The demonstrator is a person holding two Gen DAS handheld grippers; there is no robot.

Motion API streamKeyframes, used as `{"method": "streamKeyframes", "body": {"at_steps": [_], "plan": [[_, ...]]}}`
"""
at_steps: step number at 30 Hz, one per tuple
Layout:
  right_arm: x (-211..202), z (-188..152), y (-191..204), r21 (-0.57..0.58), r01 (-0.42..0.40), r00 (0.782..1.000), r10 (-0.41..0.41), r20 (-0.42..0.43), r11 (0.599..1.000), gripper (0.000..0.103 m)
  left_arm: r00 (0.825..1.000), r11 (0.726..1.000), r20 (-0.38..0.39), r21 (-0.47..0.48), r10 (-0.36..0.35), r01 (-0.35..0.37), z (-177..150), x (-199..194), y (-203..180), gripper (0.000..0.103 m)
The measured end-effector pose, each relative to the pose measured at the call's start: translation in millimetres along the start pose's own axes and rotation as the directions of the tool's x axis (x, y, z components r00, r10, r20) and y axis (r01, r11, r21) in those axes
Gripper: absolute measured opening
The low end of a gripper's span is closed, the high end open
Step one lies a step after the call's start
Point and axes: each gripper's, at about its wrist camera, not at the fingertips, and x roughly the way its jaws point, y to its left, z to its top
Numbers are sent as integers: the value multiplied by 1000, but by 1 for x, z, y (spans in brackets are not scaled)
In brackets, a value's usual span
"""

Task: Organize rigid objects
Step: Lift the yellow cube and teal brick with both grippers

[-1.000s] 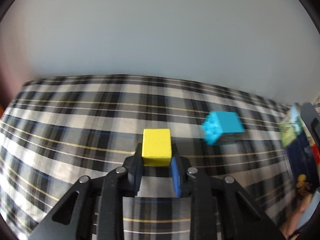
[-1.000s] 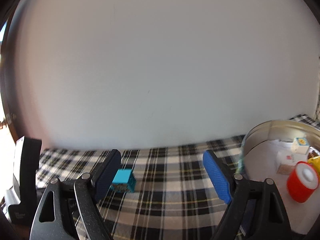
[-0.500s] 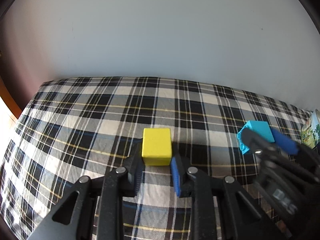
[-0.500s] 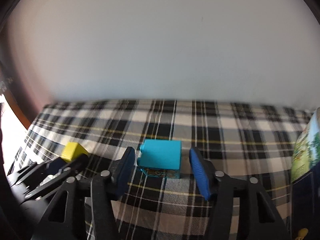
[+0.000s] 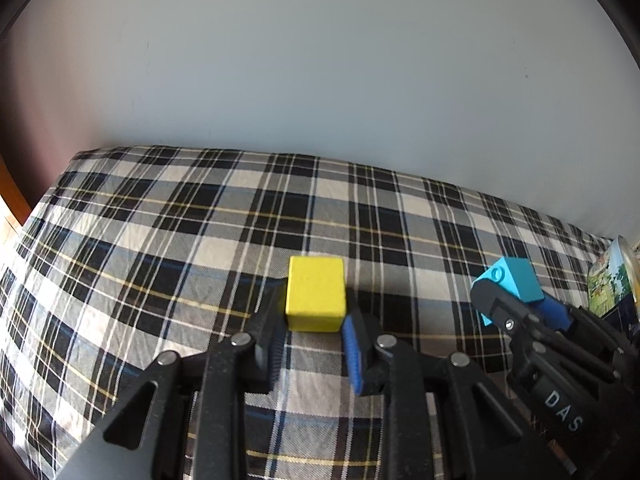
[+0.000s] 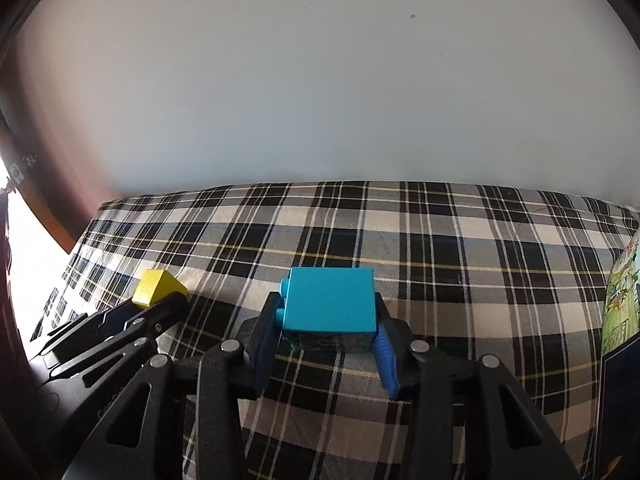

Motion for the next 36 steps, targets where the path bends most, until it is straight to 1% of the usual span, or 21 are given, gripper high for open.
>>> {"method": "streamKeyframes", "body": {"at_steps": [3,4,8,10,13,15,17,20,22,27,31,36], "plan": [[-5,-2,-3,9,-1,1000,0,16,1000,45,1000,1000,0,6,-11,11,0,0,2,26],[-12,-4,-6,10,-3,1000,3,26,1000,45,1000,1000,1,6,-20,20,1,4,10,23],[-22,-4,-5,-5,-10,998,10,57,1000,45,998,998,8,-19,-57,57,1,4,19,23],[-25,-3,-4,-15,-25,998,26,63,1000,45,998,998,15,-26,-56,56,0,1,19,23],[-28,-3,-2,-24,-45,997,46,66,999,45,998,999,63,-32,3,-1,-3,-9,17,23],[-31,-4,-3,-22,-60,996,62,68,998,45,993,999,109,-38,41,-37,-5,-18,18,23],[-32,-5,0,-23,-53,995,55,83,998,45,984,997,160,-43,77,-71,-8,-29,18,23],[-43,-7,0,-30,-42,991,45,127,999,45,967,991,216,-45,135,-128,-15,-42,15,23],[-49,-9,0,-27,-31,989,35,143,999,45,963,990,229,-41,140,-134,-17,-47,17,23],[-61,-16,-3,-20,-20,985,23,168,1000,45,964,991,231,-42,131,-124,-15,-52,21,23],[-70,-21,1,-29,-7,979,12,205,1000,45,962,991,237,-40,135,-130,-19,-56,14,23],[-83,-32,5,-37,8,972,0,234,999,45,955,989,258,-13,146,-148,-23,-61,8,23]]}}
